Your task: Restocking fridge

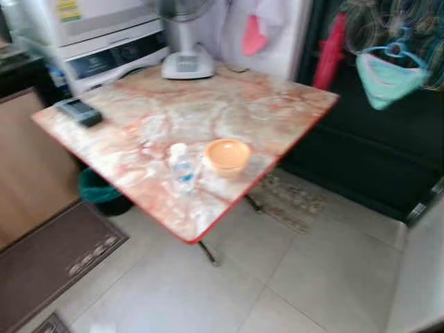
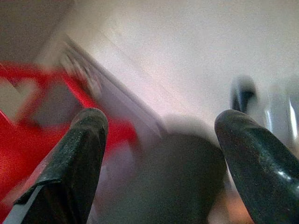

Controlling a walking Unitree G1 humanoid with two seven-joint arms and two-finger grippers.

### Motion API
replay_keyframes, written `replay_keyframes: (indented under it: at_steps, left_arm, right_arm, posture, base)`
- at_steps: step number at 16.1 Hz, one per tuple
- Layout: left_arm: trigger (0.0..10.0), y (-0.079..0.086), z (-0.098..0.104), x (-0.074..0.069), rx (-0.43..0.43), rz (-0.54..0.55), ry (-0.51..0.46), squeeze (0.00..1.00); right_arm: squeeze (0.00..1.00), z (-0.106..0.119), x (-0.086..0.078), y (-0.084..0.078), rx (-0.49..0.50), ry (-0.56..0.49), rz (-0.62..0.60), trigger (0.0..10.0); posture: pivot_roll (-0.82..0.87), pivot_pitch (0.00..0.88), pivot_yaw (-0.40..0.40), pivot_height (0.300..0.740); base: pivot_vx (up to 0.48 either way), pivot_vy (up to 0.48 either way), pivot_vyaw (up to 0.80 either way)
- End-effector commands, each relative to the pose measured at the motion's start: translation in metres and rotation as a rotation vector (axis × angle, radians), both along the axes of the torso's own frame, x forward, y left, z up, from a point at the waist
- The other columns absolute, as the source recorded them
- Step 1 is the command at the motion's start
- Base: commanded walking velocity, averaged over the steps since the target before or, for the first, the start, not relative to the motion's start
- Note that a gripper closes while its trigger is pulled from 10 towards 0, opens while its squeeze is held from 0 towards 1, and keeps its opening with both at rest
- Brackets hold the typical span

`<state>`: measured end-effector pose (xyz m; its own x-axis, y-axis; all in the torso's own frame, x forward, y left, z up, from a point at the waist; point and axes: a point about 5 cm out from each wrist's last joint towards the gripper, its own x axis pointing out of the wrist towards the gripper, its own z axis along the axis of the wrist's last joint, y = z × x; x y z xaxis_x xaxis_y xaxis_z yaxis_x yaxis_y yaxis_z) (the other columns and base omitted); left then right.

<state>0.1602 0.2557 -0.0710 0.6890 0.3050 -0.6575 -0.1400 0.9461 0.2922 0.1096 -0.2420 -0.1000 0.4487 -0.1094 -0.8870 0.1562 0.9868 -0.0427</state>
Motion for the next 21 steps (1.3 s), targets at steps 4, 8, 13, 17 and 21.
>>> replay_keyframes:
  at_steps: [4,8,13,17,21]
  left_arm:
    - [10.0,0.030,0.082,0.064,0.205,0.073,-0.543,0.00]
    - [10.0,0.012,0.145,0.087,0.210,0.003,-0.872,0.00]
    - [10.0,-0.056,0.210,0.113,0.004,-0.386,-1.023,0.00]
    - [10.0,-0.100,0.211,0.099,-0.166,-0.534,-0.952,0.00]
    - [10.0,-0.129,0.210,0.088,-0.249,-0.592,-0.924,0.00]
  right_arm:
    - [0.00,-0.001,-0.005,-0.001,-0.008,0.012,-0.027,10.0]
    - [0.00,-0.001,-0.008,-0.003,-0.011,0.013,-0.046,10.0]
    - [0.00,0.000,-0.010,-0.011,-0.031,0.015,-0.067,10.0]
    - [0.00,0.000,-0.012,-0.012,-0.030,0.009,-0.093,10.0]
    - [0.00,0.000,-0.013,-0.013,-0.036,0.006,-0.098,10.0]
  posture:
    - [0.23,0.000,0.009,0.740]
    - [0.23,0.000,-0.010,0.740]
    - [0.24,0.010,-0.032,0.740]
    - [0.21,0.015,-0.023,0.740]
    - [0.21,0.022,-0.019,0.740]
  base:
    - [0.000,0.000,0.00]
    - [0.000,0.000,0.00]
    - [0.000,0.000,0.00]
    - [0.000,0.000,0.00]
    - [0.000,0.000,0.00]
